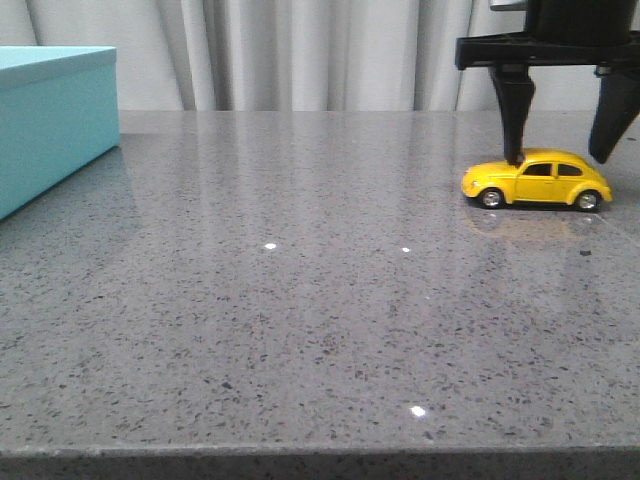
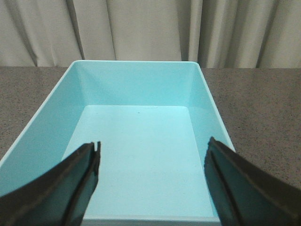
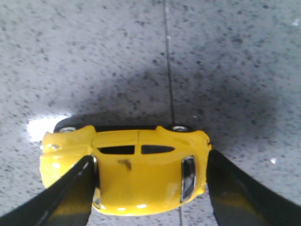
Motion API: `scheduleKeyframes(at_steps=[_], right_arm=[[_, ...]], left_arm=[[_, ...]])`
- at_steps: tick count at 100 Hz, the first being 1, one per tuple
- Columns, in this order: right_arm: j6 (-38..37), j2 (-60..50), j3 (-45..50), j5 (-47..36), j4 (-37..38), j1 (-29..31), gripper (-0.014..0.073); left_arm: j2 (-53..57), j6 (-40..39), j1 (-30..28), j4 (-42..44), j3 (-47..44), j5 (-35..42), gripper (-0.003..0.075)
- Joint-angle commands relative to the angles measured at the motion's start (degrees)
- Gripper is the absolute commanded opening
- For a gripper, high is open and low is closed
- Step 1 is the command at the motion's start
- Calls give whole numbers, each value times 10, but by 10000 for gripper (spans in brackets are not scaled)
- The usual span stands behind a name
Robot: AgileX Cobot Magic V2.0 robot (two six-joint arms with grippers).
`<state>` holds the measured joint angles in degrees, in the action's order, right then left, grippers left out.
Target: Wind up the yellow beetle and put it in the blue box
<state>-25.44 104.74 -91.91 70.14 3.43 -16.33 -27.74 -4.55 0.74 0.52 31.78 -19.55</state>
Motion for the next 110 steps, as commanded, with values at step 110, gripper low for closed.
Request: scheduleKeyframes(at_steps=[110], right_arm=[[55,-185,-11,-54,-34,-89,498]], left_arm=[[-46,3,4,-45,33,42,464]])
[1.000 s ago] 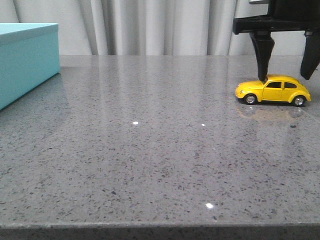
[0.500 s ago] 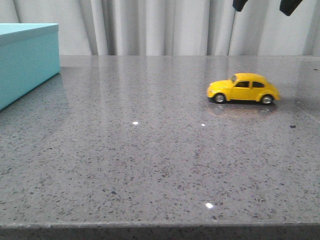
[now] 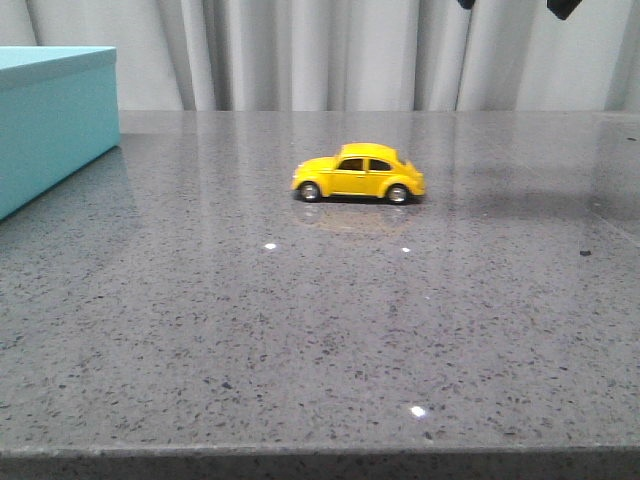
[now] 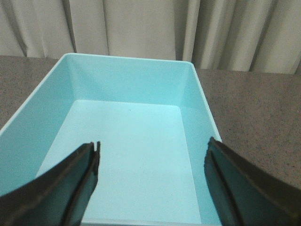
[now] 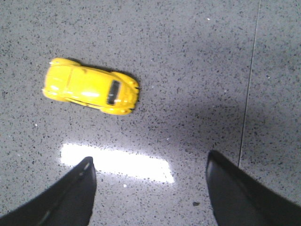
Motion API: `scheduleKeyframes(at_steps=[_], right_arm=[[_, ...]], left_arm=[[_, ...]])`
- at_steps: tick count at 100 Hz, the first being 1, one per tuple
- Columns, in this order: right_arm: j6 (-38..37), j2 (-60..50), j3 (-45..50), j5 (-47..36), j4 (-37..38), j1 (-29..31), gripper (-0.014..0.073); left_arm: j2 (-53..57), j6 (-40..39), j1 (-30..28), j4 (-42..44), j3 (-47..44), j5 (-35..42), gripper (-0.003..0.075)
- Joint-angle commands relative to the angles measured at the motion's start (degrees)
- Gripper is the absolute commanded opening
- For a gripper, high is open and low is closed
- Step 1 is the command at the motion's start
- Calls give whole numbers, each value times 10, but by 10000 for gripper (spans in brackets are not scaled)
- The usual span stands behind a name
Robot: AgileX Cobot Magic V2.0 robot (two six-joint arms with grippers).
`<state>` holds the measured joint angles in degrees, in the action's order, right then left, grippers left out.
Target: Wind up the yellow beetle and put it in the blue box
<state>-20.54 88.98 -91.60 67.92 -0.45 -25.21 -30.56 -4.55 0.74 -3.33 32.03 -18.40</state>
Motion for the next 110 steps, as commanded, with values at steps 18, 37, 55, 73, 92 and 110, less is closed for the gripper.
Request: scheduleKeyframes(at_steps=[18,37,55,73,92,110], right_arm=[[22,-61,-13,-85,5,-1,496],[42,-112,-13,-103,18,-1,496],[57,-164,-13,-102,21,-1,496],[62,-214,-12,-102,23,-1,496],[67,-272,40,-114,27,-1,496],[67,-327,101,-145,27,-1,496]], left_arm=[[-71,51,37,-18,89,-12,464],[-169,141,121,-19,185,-53,466],[-277,231,200,-19,289,-94,495],[-387,312,261,-19,403,-148,559],[-489,421,308,-19,498,-200,559],[-572,499,335,-19,565,-244,557]])
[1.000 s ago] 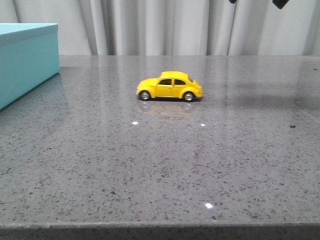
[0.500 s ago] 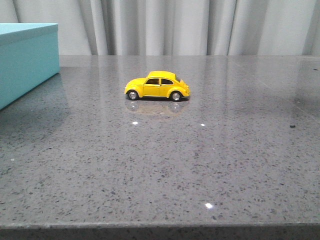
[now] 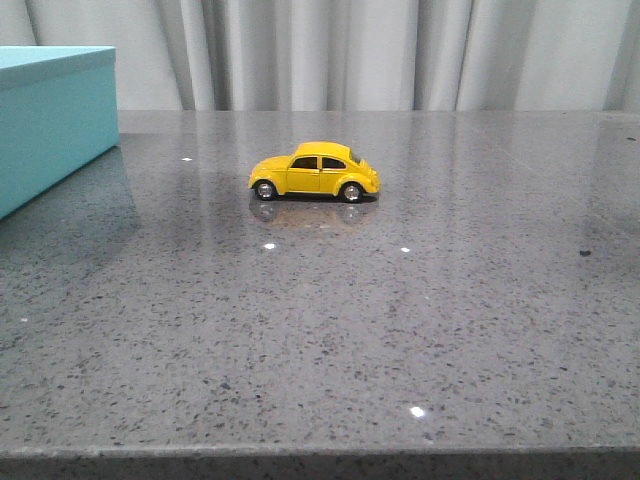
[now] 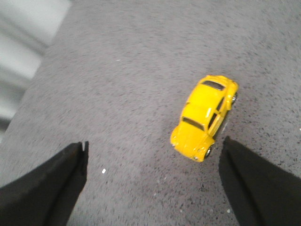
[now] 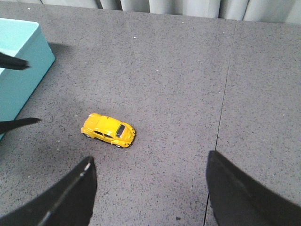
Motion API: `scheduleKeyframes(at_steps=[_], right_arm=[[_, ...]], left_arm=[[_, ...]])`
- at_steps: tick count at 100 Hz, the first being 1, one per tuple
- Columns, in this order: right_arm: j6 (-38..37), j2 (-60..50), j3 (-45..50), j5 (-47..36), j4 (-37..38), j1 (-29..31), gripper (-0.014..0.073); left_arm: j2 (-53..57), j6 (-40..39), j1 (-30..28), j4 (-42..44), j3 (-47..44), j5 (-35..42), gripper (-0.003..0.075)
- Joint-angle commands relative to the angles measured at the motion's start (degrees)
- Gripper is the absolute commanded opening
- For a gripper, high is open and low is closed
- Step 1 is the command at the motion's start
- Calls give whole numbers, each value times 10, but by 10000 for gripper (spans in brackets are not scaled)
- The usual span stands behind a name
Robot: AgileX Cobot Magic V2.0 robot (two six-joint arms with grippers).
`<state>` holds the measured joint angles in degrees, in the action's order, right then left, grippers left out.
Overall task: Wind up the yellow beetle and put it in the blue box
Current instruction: 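Lower the left gripper over the yellow car and close on it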
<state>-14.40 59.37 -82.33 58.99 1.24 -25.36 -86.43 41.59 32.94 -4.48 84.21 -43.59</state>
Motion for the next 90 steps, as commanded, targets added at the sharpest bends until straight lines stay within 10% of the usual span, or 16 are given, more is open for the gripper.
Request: scheduleKeyframes(at_steps=[1,90], right_arm=[[6,-35,12,-58,10,0,496],[5,-89,31,-57,9,0,496]], left_arm=[[-16,40,14,-8,45,6,557],[-203,107,19,-82,106,2,557]])
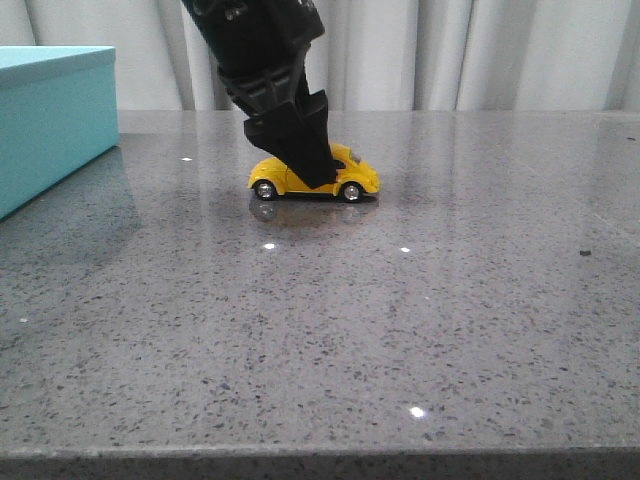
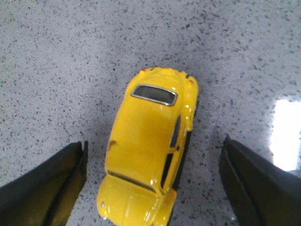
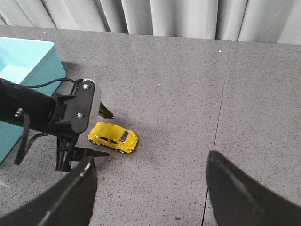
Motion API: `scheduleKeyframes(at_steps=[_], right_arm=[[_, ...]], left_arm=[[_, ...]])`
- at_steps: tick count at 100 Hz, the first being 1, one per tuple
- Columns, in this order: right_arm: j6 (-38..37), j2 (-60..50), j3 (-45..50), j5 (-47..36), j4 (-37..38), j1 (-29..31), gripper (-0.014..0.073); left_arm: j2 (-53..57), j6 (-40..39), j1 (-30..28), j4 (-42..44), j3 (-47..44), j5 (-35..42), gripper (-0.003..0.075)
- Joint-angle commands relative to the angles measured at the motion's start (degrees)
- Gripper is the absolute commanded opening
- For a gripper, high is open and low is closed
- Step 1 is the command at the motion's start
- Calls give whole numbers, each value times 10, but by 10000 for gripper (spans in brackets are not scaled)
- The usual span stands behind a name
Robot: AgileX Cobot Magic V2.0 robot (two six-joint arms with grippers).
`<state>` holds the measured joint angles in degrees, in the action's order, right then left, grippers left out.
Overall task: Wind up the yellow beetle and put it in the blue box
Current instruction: 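Lower the left gripper over the yellow car and close on it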
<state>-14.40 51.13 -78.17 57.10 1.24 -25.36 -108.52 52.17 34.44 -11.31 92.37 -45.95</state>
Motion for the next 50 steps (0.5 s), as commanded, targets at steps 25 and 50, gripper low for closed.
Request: scheduleKeyframes(at_steps=[25,50], right_arm=[[5,-6,-11,-38,9,0,496],[5,-6,-11,-38,9,0,496]], left_arm=[[0,2,4,-24,29,21,545],[0,2,4,-24,29,11,269]])
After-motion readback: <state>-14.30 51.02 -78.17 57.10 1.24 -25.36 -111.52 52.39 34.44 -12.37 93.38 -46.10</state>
